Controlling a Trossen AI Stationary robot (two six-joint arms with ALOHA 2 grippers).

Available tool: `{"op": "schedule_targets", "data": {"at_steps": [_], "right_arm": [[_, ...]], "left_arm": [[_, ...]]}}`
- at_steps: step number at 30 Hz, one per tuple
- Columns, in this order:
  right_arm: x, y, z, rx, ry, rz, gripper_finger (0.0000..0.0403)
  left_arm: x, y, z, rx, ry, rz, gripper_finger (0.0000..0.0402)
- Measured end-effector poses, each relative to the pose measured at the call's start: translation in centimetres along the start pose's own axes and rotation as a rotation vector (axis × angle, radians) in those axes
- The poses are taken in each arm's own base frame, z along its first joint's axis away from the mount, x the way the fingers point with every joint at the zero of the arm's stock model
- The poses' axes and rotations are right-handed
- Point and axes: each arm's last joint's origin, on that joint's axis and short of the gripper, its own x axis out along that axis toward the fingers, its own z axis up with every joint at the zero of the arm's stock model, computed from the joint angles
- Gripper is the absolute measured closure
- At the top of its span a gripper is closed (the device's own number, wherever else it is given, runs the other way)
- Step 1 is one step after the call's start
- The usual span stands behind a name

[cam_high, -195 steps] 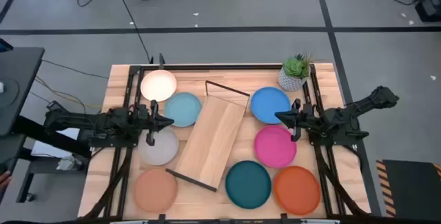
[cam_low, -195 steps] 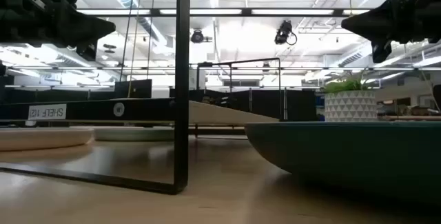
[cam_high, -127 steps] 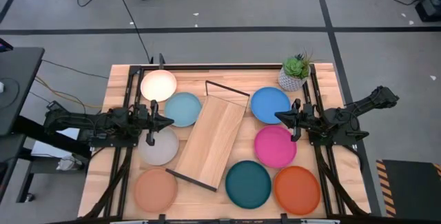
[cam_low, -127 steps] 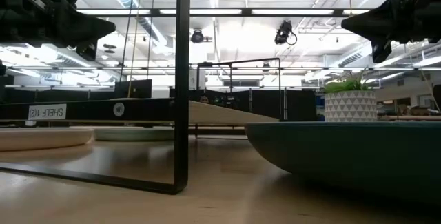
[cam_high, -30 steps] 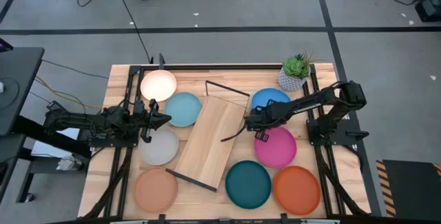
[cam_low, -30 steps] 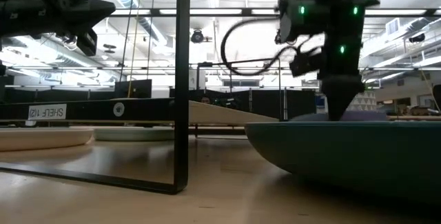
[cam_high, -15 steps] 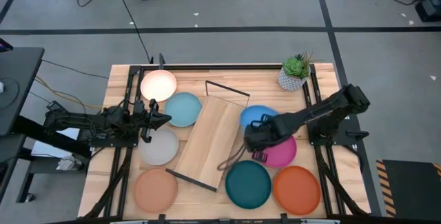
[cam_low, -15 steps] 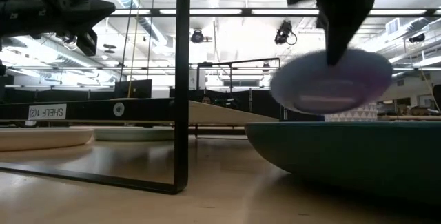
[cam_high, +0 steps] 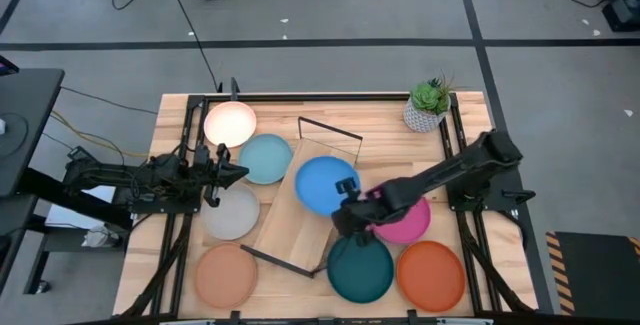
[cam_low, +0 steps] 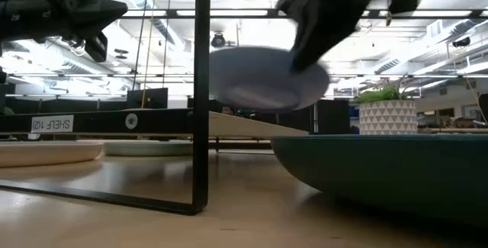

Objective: Place and stack plates onto a shelf
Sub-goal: Put the blue plate on the shelf, then stack the pink plate on top of the blue plate on the shelf

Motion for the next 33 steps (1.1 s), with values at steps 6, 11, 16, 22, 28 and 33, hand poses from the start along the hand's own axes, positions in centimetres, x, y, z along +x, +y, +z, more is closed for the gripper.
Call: {"op": "schedule_targets", "data": {"at_steps": [6, 11, 16, 22, 28, 33], "right_arm": [[3.8, -1.8, -1.1, -0.036, 0.138, -0.101, 0.0384], [4.8, -4.0, -1.7, 0.024, 0.16, -0.096, 0.0375], [5.1, -5.2, -2.2, 0.059, 0.167, -0.088, 0.0369], [5.2, -5.4, -2.3, 0.094, 0.164, -0.069, 0.0357], [4.9, -5.3, -2.1, 0.133, 0.151, -0.07, 0.0302], [3.6, -5.0, -1.1, 0.162, 0.12, -0.083, 0.0252]], "left_arm": [[0.0, 0.0, -0.1, 0.001, 0.006, 0.002, 0.0381], [0.0, 0.0, -0.1, 0.003, 0.006, 0.003, 0.0381], [0.0, 0.0, -0.1, 0.002, 0.007, 0.002, 0.0381], [0.0, 0.0, -0.1, 0.003, 0.007, 0.002, 0.0381], [0.0, 0.0, -0.1, 0.002, 0.007, 0.002, 0.0381], [0.0, 0.0, -0.1, 0.002, 0.006, 0.002, 0.0381]]}}
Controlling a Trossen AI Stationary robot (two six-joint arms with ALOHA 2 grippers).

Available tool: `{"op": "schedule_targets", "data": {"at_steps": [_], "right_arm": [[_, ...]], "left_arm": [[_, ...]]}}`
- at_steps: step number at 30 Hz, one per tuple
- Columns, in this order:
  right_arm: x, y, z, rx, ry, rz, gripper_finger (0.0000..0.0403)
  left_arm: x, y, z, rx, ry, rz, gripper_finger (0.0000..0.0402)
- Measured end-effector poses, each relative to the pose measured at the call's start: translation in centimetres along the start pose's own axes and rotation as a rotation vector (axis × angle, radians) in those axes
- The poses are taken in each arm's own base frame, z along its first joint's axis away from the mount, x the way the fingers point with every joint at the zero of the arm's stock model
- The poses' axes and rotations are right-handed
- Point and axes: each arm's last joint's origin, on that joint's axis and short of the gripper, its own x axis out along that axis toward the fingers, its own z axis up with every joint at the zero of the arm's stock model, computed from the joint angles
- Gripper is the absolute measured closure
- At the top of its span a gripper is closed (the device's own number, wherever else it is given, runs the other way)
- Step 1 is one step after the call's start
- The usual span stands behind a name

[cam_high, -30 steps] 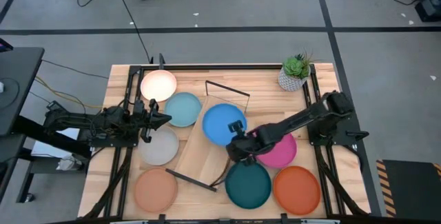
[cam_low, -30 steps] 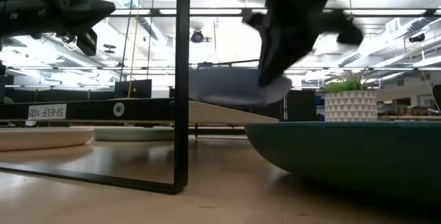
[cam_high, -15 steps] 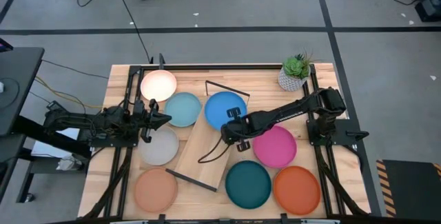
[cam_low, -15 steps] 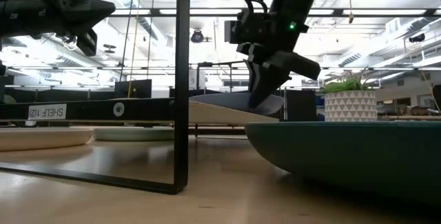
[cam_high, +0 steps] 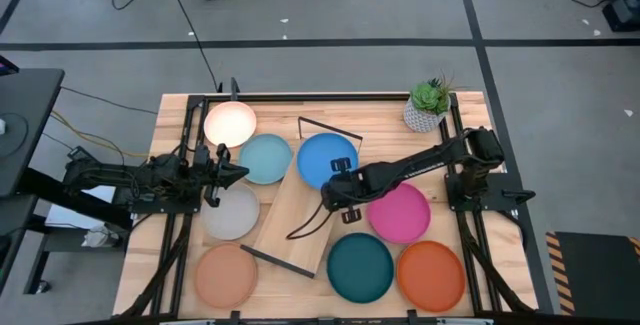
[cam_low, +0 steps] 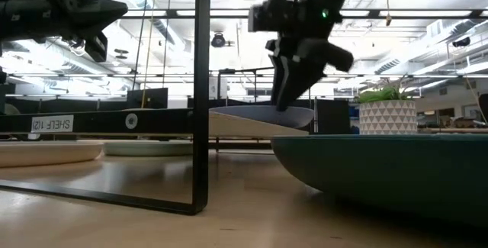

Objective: Place and stack plates onto a shelf
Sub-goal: Stack the pink plate on top of the blue plate on the shelf

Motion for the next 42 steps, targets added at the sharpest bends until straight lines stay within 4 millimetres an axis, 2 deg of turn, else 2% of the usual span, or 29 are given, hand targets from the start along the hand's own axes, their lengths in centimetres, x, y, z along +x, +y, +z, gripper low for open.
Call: {"op": "schedule_targets", "data": {"at_steps": [5, 10, 15, 22, 30, 33, 37, 42], "right_arm": [[-2.0, 0.4, 1.4, 0.021, -0.03, 0.004, 0.0217], [-4.2, 1.2, 2.3, 0.053, -0.032, 0.018, 0.0201], [-5.8, 2.6, 2.2, 0.085, 0.002, 0.015, 0.0199], [-7.1, 5.0, 1.1, 0.168, 0.073, 0.022, 0.0199], [-8.6, 8.2, 0.6, 0.23, 0.069, 0.059, 0.0199], [-8.6, 9.5, 0.0, 0.242, 0.081, 0.076, 0.0199], [-7.6, 10.9, -1.7, 0.285, 0.188, 0.155, 0.02], [-6.2, 11.5, -3.6, 0.367, 0.323, 0.18, 0.0205]], "left_arm": [[0.0, 0.0, 0.0, 0.001, 0.0, 0.0, 0.0381], [0.0, 0.0, 0.0, 0.0, 0.0, 0.0, 0.0381], [0.0, 0.0, 0.0, 0.001, 0.0, 0.0, 0.0381], [0.0, 0.0, 0.0, 0.003, 0.0, 0.0, 0.0381], [0.0, 0.0, 0.0, 0.003, 0.0, 0.0, 0.0381], [0.0, 0.0, 0.1, 0.012, -0.014, -0.004, 0.0381], [0.0, -0.1, 0.4, 0.076, -0.041, -0.012, 0.0381], [0.0, -0.3, 0.9, 0.139, -0.091, -0.023, 0.0381]]}}
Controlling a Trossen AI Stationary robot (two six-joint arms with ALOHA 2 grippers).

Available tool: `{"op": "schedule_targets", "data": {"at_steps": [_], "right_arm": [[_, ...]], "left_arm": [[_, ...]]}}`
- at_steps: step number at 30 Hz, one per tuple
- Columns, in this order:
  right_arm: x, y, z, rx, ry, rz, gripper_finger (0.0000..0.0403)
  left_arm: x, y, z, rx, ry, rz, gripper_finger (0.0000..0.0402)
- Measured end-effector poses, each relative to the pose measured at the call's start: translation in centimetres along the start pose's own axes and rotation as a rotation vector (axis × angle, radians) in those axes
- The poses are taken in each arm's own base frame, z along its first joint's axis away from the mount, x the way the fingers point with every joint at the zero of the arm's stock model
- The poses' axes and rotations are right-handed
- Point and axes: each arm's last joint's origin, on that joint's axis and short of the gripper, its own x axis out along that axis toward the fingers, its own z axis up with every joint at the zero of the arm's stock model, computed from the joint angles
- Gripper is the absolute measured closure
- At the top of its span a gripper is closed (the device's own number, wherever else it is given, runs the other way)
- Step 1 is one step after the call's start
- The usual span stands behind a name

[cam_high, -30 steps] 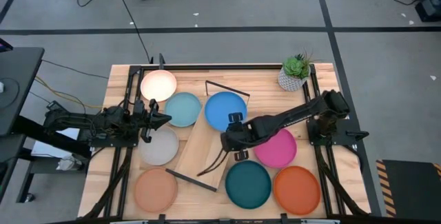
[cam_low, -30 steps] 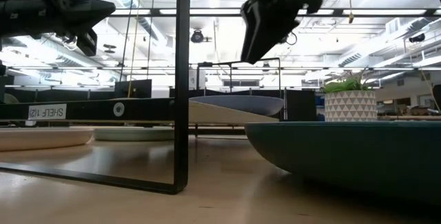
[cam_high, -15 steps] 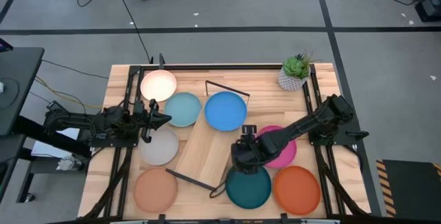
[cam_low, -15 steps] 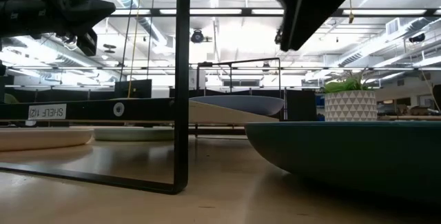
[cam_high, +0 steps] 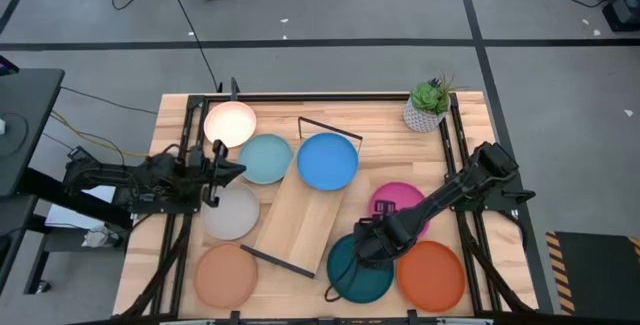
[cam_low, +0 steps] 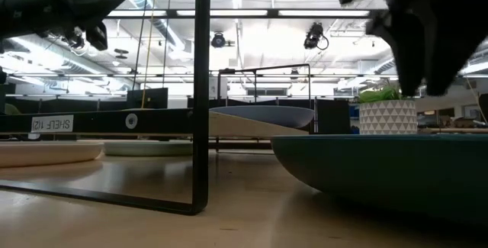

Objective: Place and stack plates onto a shelf
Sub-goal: Stack the pink plate on top of the blue plate on the shelf

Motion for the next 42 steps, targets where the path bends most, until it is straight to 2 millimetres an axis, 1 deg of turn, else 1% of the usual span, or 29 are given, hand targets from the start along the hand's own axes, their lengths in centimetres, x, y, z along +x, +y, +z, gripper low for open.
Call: {"op": "schedule_targets", "data": {"at_steps": [4, 10, 21, 25, 30, 33, 36, 38, 42], "right_arm": [[1.0, -0.1, -0.8, 0.04, 0.088, 0.038, 0.0207], [1.7, -0.1, -1.5, 0.102, 0.189, 0.101, 0.0208], [4.1, -0.3, -3.7, 0.148, 0.254, 0.05, 0.0212], [5.0, -0.4, -4.0, 0.145, 0.25, 0.054, 0.0236], [5.9, -0.9, -4.7, 0.137, 0.274, 0.031, 0.0296], [5.9, -1.2, -4.7, 0.115, 0.29, 0.019, 0.0339], [5.2, -1.7, -4.5, 0.101, 0.336, -0.018, 0.0381], [4.2, -1.9, -4.1, 0.079, 0.359, -0.028, 0.0389], [1.6, -1.6, -2.6, 0.004, 0.331, -0.01, 0.0381]], "left_arm": [[0.0, 0.0, 0.1, 0.053, -0.01, -0.001, 0.0381], [0.0, -0.1, 0.3, 0.1, -0.034, -0.004, 0.0381], [0.0, -0.1, 0.5, 0.107, -0.05, -0.006, 0.0381], [0.0, -0.1, 0.5, 0.107, -0.049, -0.006, 0.0381], [0.0, -0.1, 0.5, 0.096, -0.049, -0.006, 0.0381], [0.0, -0.1, 0.5, 0.096, -0.047, -0.006, 0.0381], [0.0, -0.1, 0.5, 0.096, -0.047, -0.006, 0.0381], [0.0, -0.1, 0.5, 0.097, -0.047, -0.005, 0.0381], [0.0, -0.1, 0.5, 0.096, -0.046, -0.005, 0.0381]]}}
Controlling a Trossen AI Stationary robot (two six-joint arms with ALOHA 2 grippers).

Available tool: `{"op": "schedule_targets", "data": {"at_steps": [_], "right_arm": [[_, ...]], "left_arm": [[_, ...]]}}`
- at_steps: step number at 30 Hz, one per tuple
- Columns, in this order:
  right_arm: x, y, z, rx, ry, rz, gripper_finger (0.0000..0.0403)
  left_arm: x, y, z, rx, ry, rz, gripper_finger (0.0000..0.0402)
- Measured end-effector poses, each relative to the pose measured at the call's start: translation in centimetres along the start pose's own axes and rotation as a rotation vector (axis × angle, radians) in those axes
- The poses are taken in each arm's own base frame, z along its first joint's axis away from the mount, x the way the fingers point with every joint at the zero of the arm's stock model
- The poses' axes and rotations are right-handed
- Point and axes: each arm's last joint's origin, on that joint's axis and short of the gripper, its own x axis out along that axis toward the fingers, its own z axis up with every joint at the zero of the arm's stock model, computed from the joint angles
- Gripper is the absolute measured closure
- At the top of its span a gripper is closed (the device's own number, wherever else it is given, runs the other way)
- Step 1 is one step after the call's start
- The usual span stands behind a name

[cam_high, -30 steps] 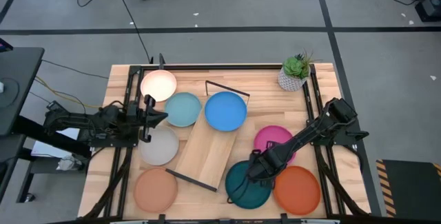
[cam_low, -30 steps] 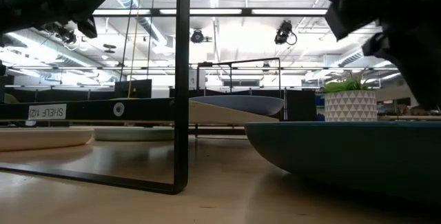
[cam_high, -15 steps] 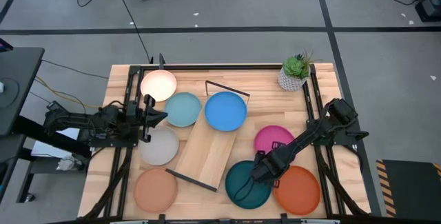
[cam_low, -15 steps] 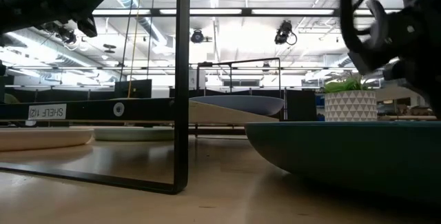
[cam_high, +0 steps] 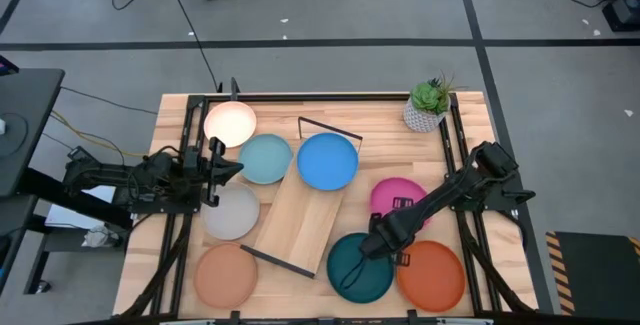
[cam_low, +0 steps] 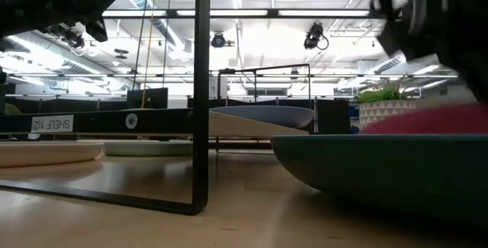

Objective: Place and stack plates onto a shelf
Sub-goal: Stack the pink plate on top of the blue plate on the shelf

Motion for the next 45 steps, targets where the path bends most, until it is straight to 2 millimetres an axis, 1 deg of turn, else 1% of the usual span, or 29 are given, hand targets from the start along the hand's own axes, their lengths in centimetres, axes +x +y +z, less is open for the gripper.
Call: {"op": "schedule_targets", "data": {"at_steps": [4, 8, 12, 14, 19, 21, 30, 33, 38, 39, 41, 43, 45], "right_arm": [[-3.5, -0.1, 0.3, -0.005, -0.056, -0.04, 0.0384], [-6.4, -0.2, 0.4, 0.021, -0.125, -0.06, 0.0387], [-8.4, 0.0, 1.0, -0.071, -0.259, -0.094, 0.0386], [-8.9, -0.1, 1.5, -0.108, -0.316, -0.107, 0.0386], [-8.9, -0.5, 2.5, -0.207, -0.364, -0.147, 0.0386], [-8.8, -0.3, 3.2, -0.263, -0.413, -0.159, 0.0386], [-8.6, 2.0, 6.3, -0.575, -0.634, -0.151, 0.0386], [-8.3, 2.5, 6.9, -0.661, -0.661, -0.157, 0.0384], [-7.7, 3.1, 7.7, -0.749, -0.682, -0.201, 0.0383], [-7.5, 3.2, 7.8, -0.76, -0.678, -0.217, 0.0383], [-7.2, 3.1, 7.9, -0.752, -0.669, -0.307, 0.0382], [-7.1, 2.8, 7.8, -0.75, -0.645, -0.405, 0.0382], [-7.1, 2.4, 7.8, -0.746, -0.632, -0.463, 0.0382]], "left_arm": [[0.0, 0.0, 0.0, 0.0, 0.0, 0.0, 0.0381], [0.0, 0.0, 0.0, 0.0, 0.0, 0.0, 0.0381], [0.0, 0.0, 0.0, -0.002, 0.001, 0.0, 0.0381], [0.0, 0.0, 0.0, -0.021, 0.001, 0.0, 0.0381], [0.0, 0.0, -0.1, -0.058, 0.01, 0.001, 0.0381], [0.0, 0.0, -0.1, -0.078, 0.01, 0.001, 0.0381], [0.0, 0.0, -0.4, -0.233, 0.041, 0.007, 0.0381], [0.0, 0.0, -0.4, -0.262, 0.043, 0.008, 0.0381], [0.1, 0.0, -0.5, -0.282, 0.049, 0.01, 0.0381], [0.1, 0.0, -0.5, -0.283, 0.05, 0.01, 0.0381], [0.1, 0.0, -0.5, -0.282, 0.053, 0.011, 0.0381], [0.1, 0.0, -0.5, -0.282, 0.051, 0.01, 0.0381], [0.1, 0.0, -0.6, -0.282, 0.055, 0.011, 0.0381]]}}
